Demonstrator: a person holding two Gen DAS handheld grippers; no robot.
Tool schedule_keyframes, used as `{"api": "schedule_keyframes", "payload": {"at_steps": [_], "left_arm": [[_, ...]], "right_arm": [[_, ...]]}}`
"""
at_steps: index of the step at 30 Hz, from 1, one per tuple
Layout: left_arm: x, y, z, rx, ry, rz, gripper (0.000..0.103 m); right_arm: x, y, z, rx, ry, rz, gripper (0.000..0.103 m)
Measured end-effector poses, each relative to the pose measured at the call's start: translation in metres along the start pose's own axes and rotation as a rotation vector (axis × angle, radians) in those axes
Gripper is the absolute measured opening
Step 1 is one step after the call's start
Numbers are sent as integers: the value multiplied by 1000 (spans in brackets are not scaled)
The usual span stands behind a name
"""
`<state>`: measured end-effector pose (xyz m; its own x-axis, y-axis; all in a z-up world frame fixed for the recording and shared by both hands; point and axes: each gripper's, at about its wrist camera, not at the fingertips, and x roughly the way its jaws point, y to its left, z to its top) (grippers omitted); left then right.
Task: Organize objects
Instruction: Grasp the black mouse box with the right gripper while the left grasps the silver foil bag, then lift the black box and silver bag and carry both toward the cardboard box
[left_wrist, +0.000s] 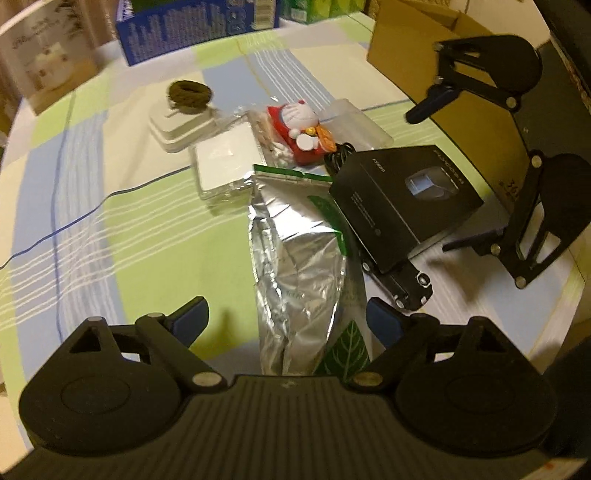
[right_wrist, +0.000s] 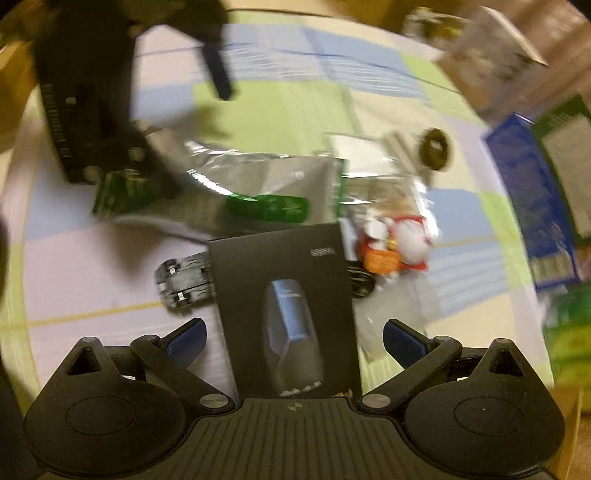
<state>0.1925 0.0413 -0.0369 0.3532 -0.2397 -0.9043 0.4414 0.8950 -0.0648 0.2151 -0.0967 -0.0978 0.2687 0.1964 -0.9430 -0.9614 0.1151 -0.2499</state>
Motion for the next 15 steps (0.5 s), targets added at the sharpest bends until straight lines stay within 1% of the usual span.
{"api": "schedule_keyframes", "payload": {"at_steps": [3, 6, 9, 15], "left_arm": [[12, 0, 6, 19, 23, -6, 90], [20, 2, 9, 23, 39, -12, 91], [26, 1, 11, 35, 56, -23, 91], [35, -1, 15, 45, 83, -35, 92]], "right_arm": [[8, -3, 6, -59, 12, 27, 100], [15, -11, 9, -61, 14, 59, 97], [20, -18, 10, -24, 28, 118, 82], [21, -19, 9, -1, 34, 124, 81]]}}
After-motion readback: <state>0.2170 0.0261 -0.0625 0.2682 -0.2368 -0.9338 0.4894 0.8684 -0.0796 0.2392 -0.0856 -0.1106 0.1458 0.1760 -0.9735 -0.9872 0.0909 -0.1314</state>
